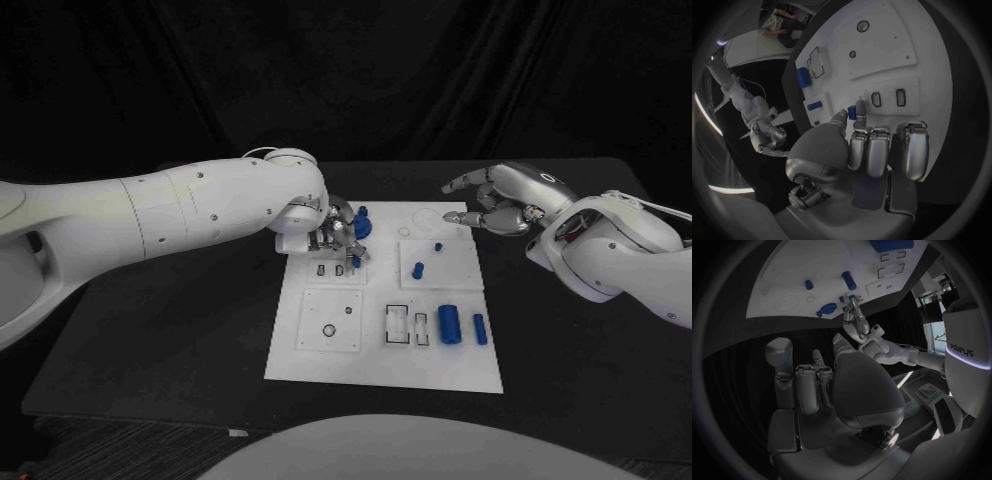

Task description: Assemble the parts on the task board

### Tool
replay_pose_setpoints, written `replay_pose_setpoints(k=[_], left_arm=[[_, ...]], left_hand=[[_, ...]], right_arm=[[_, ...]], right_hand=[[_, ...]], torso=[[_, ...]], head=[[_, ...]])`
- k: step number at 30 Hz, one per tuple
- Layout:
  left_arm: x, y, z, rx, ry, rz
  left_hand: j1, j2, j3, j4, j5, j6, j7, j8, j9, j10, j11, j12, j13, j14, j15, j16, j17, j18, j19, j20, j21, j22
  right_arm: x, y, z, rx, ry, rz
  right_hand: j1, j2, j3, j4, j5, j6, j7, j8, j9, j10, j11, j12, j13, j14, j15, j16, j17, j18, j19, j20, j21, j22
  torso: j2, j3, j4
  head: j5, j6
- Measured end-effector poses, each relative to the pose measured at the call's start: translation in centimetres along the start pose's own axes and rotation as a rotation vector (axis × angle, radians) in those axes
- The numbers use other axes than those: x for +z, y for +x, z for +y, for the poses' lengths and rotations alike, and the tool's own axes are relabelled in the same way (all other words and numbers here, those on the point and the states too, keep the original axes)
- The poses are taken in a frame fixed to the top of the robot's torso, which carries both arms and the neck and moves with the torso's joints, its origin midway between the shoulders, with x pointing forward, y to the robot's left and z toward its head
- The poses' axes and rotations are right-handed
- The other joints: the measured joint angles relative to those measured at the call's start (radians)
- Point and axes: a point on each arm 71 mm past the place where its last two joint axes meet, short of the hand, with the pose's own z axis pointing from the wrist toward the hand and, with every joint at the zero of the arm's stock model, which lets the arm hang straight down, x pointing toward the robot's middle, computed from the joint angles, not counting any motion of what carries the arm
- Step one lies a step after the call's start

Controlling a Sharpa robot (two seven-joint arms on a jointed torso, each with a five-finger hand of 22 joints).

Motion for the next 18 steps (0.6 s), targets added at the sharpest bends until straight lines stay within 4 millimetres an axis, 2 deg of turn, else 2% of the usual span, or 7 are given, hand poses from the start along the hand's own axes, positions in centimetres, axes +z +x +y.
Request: replay_pose_setpoints(k=[4,7,13,18], left_arm=[[0.01,-0.02,0.02,-0.001,0.002,0.0],[0.0,-0.04,0.05,-0.001,0.002,-0.001],[-0.02,-0.08,0.18,-0.003,0.001,-0.001],[-0.02,-0.09,0.33,-0.005,0.0,-0.001]], left_hand=[[-0.005,-0.005,0.031,-0.016,0.014,0.0,0.0,-0.011,0.009,0.0,-0.001,0.0,-0.001,0.0,0.0,0.0,0.0,0.0,0.0,0.0,0.0,0.0],[-0.019,-0.019,0.064,-0.024,0.028,0.0,0.0,-0.019,0.017,0.002,-0.003,0.0,-0.002,0.0,0.0,0.0,0.0,0.0,0.0,0.0,0.0,0.0],[-0.054,-0.054,0.159,-0.055,0.064,0.009,-0.001,-0.045,0.042,0.002,-0.003,0.0,-0.003,0.0,0.0,0.0,0.0,0.0,0.0,0.0,-0.007,0.0],[-0.1,-0.088,0.272,-0.094,0.085,0.017,-0.002,-0.062,0.069,0.002,-0.003,0.0,-0.003,0.002,-0.002,0.0,0.0,0.0,0.0,0.0,-0.01,0.0]], right_arm=[[0.01,0.02,-0.01,0.0,0.0,0.002],[0.02,0.04,-0.01,0.0,0.001,0.004],[0.02,0.1,-0.02,0.0,0.002,0.011],[0.02,0.16,-0.05,0.001,0.003,0.018]], right_hand=[[0.0,0.0,0.0,0.0,0.0,0.0,0.0,0.0,0.0,0.0,0.0,0.0,0.0,0.0,0.0,0.0,0.0,0.0,0.0,0.0,0.0,0.0],[0.0,0.0,0.0,0.0,0.0,0.0,0.0,0.0,0.0,0.0,0.0,0.0,0.0,0.0,0.0,0.0,0.0,0.0,0.0,0.0,0.0,0.0],[0.003,0.003,0.003,-0.003,0.004,0.0,0.0,0.0,0.0,0.0,0.0,0.0,0.0,0.0,0.0,0.0,0.0,0.0,0.0,0.0,-0.005,0.0],[0.007,0.007,0.006,-0.005,0.008,0.004,0.004,0.0,0.0,0.0,0.0,0.0,0.0,0.0,0.0,-0.006,0.0,0.0,0.0,0.0,-0.011,0.0]], torso=[[0.0,0.0,0.0],[0.0,0.0001,0.0],[0.0,0.0001,0.0002],[0.0,0.0001,0.0006]], head=[[-0.001,0.0],[-0.001,0.0],[0.0,0.0],[0.001,0.0]])
